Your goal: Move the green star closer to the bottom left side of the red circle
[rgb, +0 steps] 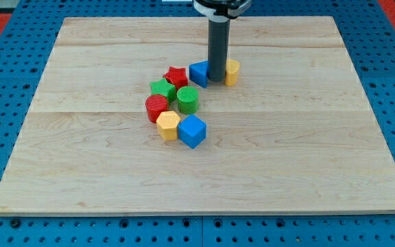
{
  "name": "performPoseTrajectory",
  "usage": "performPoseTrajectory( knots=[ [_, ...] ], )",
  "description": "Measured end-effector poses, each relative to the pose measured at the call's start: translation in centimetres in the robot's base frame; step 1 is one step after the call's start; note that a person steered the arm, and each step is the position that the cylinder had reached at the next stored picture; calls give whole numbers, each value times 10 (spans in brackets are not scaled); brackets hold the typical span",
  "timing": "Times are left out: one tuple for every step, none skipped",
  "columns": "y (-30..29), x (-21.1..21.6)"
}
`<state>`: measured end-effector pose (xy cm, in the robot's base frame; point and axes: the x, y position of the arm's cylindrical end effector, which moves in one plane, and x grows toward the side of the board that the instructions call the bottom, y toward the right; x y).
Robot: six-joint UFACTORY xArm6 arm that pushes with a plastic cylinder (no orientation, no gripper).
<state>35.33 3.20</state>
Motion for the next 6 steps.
performPoseTrajectory(
  knots=[
    [2,-23],
    [-4,-39],
    [-59,-50],
    [-61,-31],
    [-37,-19],
    [-37,-10]
  ],
)
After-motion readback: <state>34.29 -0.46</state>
